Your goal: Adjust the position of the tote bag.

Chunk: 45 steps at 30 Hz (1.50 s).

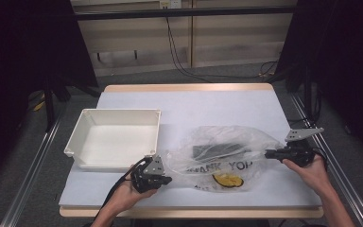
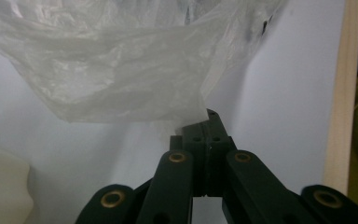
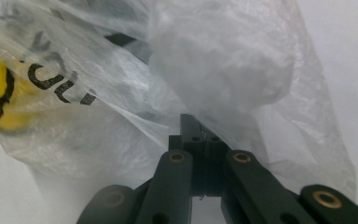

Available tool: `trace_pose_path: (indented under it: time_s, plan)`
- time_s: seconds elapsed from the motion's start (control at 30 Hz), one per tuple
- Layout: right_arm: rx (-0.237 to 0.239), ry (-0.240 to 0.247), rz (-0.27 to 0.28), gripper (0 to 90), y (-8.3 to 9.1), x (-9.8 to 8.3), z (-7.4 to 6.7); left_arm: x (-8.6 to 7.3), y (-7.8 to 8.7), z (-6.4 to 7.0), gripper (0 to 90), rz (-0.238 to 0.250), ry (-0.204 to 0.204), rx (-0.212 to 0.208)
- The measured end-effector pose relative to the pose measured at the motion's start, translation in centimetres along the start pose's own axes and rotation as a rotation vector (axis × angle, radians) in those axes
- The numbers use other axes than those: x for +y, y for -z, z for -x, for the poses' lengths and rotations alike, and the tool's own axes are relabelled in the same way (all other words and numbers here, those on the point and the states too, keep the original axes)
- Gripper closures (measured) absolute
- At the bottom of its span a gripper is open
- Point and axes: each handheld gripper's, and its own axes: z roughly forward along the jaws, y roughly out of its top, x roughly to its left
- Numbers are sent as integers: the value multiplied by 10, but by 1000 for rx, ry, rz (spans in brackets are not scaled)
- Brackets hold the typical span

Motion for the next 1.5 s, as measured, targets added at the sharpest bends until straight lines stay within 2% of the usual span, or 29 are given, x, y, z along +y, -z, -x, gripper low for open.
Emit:
trace_pose_path:
  time_s: [0.03,0.17,0.2,0.23,0.3,0.4,0.43,0.57,0.6,0.63,0.67,0.7,0.73,0.8,0.9,1.03,1.07,1.13,1.23,1.33,1.37,1.4,1.5]
  plan:
    - [-3,-4,-15,900,-2,-1,0,-1,-1,-1,900,-13,-14,-2]
    - [2,-10,-33,900,-10,-6,2,-4,-3,-2,900,5,4,0]
    - [-3,-6,-45,900,-13,-8,2,-4,-2,-3,900,-14,-19,-1]
    - [-7,-10,-65,900,-16,-9,1,-5,-3,-1,900,6,-1,4]
    - [-8,-11,-85,900,-22,-13,2,-5,-3,-1,900,7,-7,6]
    - [0,-31,-67,900,-24,-17,3,-5,-3,-1,900,6,-10,8]
    - [-14,-38,-65,900,-23,-19,2,-5,-3,-1,900,6,-8,8]
    - [-28,-32,-59,900,-23,-19,0,-9,-3,-2,900,34,39,-4]
    - [-32,-28,-57,900,-23,-19,-1,-9,-2,-4,900,25,31,-15]
    - [-34,-19,-51,885,-23,-19,-1,-9,-4,-4,900,46,42,-9]
    - [-34,-19,-51,885,-23,-19,-1,-9,-4,-4,900,46,42,-9]
    - [-32,-19,-39,850,-22,-19,-2,-8,-3,-5,900,38,37,-10]
    - [-23,-20,-17,791,-20,-17,-6,-6,-5,-4,900,57,42,-13]
    - [-18,-15,-2,780,-18,-15,-7,-5,-4,-3,870,60,38,-19]
    - [-27,-15,38,699,-10,-12,-13,-5,-1,3,802,89,53,-17]
    - [-19,-28,89,602,2,-10,-14,-9,8,6,687,139,92,-20]
    - [-21,-29,102,587,5,-9,-15,-10,11,6,672,165,106,-18]
    - [-24,-35,126,545,12,-8,-17,-11,17,6,644,182,119,-10]
    - [-33,-39,160,496,21,-6,-21,-12,26,7,598,224,148,4]
    - [-35,-41,173,476,27,-7,-23,-12,34,8,524,239,157,17]
    - [-35,-43,189,457,32,-7,-26,-13,41,8,501,273,181,13]
    - [-41,-44,193,440,35,-7,-27,-13,44,9,479,284,189,16]
    - [-49,-52,214,420,44,-8,-30,-12,54,11,456,314,191,41]
